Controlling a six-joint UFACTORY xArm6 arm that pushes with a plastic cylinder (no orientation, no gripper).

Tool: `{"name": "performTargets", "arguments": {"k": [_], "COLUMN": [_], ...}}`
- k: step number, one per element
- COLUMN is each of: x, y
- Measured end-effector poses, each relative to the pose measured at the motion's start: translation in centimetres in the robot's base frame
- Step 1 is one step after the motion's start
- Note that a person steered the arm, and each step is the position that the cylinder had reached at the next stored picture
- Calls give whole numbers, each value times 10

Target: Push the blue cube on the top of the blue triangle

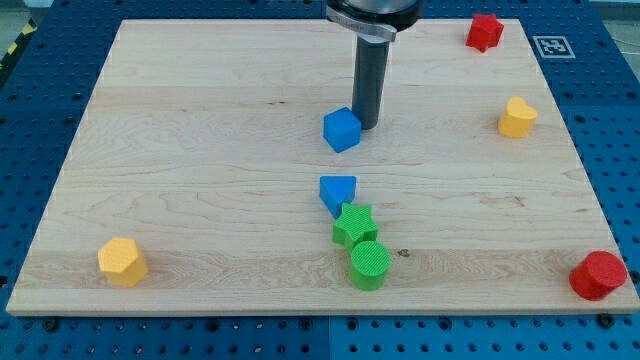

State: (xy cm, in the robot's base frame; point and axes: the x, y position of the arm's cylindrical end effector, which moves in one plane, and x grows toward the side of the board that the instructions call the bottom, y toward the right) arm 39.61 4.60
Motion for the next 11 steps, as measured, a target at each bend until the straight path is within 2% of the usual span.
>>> {"name": "performTargets", "arguments": {"k": [1, 2, 3, 6, 8, 9, 11], "x": [-22, -14, 12, 20, 9, 35, 44], "y": [-14, -19, -19, -19, -41, -40, -40]}}
